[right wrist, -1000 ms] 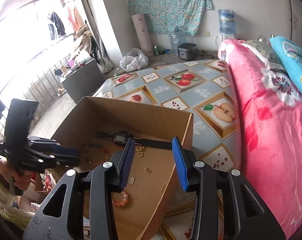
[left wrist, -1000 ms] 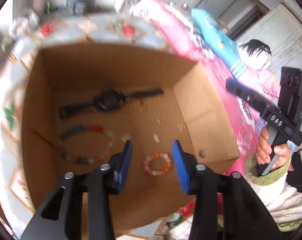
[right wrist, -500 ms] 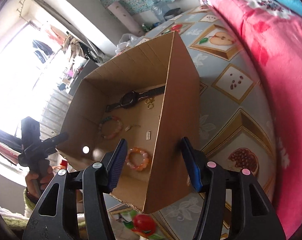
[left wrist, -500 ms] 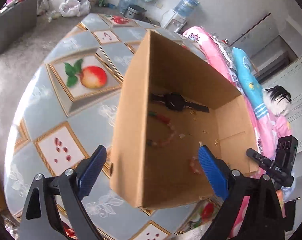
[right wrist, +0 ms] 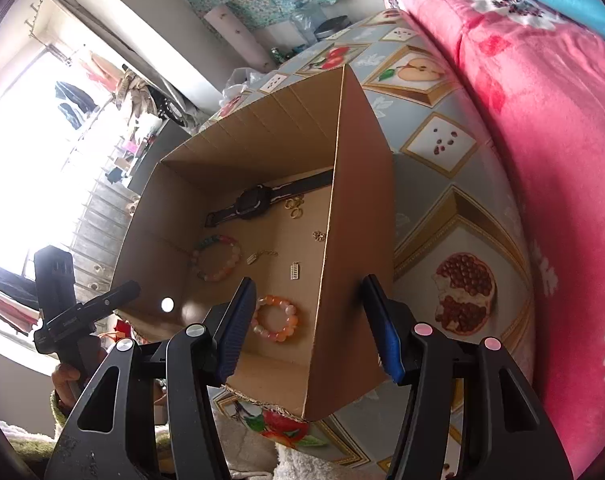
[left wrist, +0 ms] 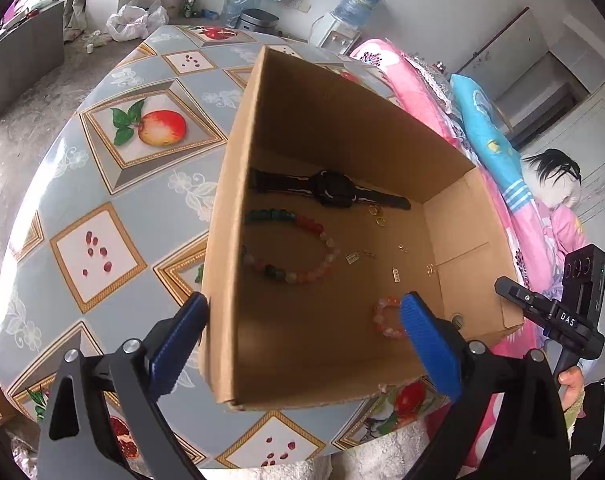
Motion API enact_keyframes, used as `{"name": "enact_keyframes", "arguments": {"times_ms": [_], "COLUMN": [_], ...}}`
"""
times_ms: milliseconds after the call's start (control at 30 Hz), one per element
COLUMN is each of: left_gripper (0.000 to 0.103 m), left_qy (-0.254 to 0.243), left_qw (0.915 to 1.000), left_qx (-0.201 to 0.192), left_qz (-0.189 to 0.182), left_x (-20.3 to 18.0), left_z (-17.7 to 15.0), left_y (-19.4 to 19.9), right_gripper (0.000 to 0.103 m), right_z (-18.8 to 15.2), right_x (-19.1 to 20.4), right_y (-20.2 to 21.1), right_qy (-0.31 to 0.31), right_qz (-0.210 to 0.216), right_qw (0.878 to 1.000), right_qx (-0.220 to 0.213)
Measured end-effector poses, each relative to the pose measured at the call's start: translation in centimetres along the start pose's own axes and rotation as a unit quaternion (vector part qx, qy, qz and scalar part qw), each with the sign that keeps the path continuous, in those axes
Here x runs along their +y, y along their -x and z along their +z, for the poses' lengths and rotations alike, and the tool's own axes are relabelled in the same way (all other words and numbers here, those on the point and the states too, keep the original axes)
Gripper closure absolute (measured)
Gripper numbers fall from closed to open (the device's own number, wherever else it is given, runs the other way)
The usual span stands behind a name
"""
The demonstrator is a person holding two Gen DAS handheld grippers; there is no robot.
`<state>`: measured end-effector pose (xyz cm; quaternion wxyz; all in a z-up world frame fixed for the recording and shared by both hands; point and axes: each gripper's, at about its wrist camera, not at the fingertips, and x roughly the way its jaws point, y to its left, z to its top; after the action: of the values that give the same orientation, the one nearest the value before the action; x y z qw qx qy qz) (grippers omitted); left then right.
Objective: Organize jewelry
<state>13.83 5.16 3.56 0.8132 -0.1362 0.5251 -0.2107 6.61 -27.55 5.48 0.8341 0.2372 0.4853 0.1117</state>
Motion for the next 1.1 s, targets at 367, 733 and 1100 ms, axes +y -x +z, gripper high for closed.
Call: {"name": "enact_keyframes", "arguments": {"times_ms": [367, 733, 1100], "left_gripper": [0.009, 0.007, 0.005], "left_qy": [0.018, -0.057, -0.095], "left_qw": [0.9994, 0.9902, 0.9585], "left_qx": [0.003, -0.124, -0.219], "left_qz": [-0.029, 0.029, 0.156], "left_x": [-0.3, -1.9, -5.3], "left_z": [-4.1, -6.4, -9.7], "left_y": [1.6, 7.5, 12.4], "right_gripper": [0.049, 0.033, 0.008], "right_z": [-3.2, -6.2, -11.7], "right_x": [-0.3, 2.5, 9.2], "right_y": [1.7, 5.6, 9.4], "right_qy": [-0.014, 0.051, 0.176], "right_qz": [-0.025, -0.111, -0.181], "right_qw": [0.999, 0.987, 0.938], "right_qx": [-0.014, -0.106, -0.239]}}
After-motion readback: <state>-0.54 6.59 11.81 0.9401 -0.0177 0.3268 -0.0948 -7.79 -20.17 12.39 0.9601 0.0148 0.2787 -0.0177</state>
